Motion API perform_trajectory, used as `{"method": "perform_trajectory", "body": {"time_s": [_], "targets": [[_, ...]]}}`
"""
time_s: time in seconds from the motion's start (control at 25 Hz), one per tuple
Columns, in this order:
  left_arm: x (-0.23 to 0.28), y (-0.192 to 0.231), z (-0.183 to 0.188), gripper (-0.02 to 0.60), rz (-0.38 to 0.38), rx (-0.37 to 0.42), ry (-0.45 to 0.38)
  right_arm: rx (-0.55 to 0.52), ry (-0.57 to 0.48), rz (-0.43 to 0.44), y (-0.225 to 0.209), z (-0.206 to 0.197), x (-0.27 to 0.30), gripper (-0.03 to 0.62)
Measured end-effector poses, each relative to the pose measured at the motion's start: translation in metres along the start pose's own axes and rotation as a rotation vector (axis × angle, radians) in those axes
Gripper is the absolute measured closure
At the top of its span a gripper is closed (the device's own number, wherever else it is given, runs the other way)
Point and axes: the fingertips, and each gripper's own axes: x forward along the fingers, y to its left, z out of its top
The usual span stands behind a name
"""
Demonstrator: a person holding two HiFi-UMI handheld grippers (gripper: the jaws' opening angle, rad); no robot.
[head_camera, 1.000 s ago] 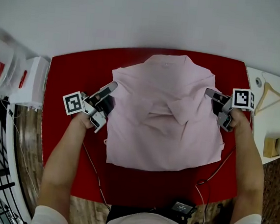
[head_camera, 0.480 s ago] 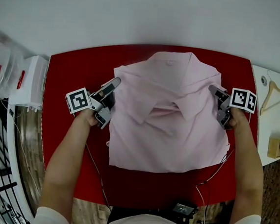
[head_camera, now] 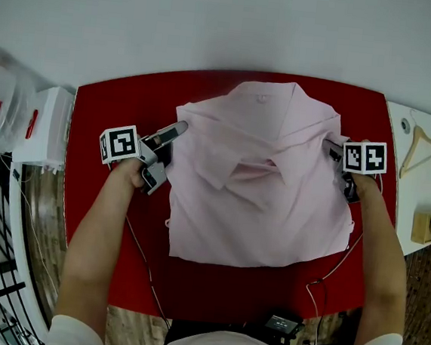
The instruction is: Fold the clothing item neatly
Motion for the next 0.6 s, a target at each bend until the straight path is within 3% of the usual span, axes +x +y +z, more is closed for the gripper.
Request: {"method": "perform_trajectory", "body": {"time_s": [0.08,0.16,0.36,0.44,0.6], "targets": [[-0.003,-0.001,0.004,0.362,-0.003,0.019,0.037,-0.045,0.003,-0.024,0.0,0.0,-0.002,0.41],[-0.005,-0.003,0.011,0.356,-0.014,-0.002,0.035,-0.018,-0.006,-0.016,0.0,0.002,-0.002,0.41],[-0.001,-0.007,0.018,0.356,-0.054,-0.145,-0.027,0.044,-0.007,-0.005,0.002,-0.002,0.0,0.41],[0.002,-0.001,0.02,0.356,-0.039,-0.186,-0.054,0.046,-0.006,-0.007,0.002,-0.004,0.0,0.41],[0.007,0.015,0.02,0.356,0.028,-0.192,-0.095,0.016,-0.055,-0.034,0.006,0.001,-0.012,0.37]]}}
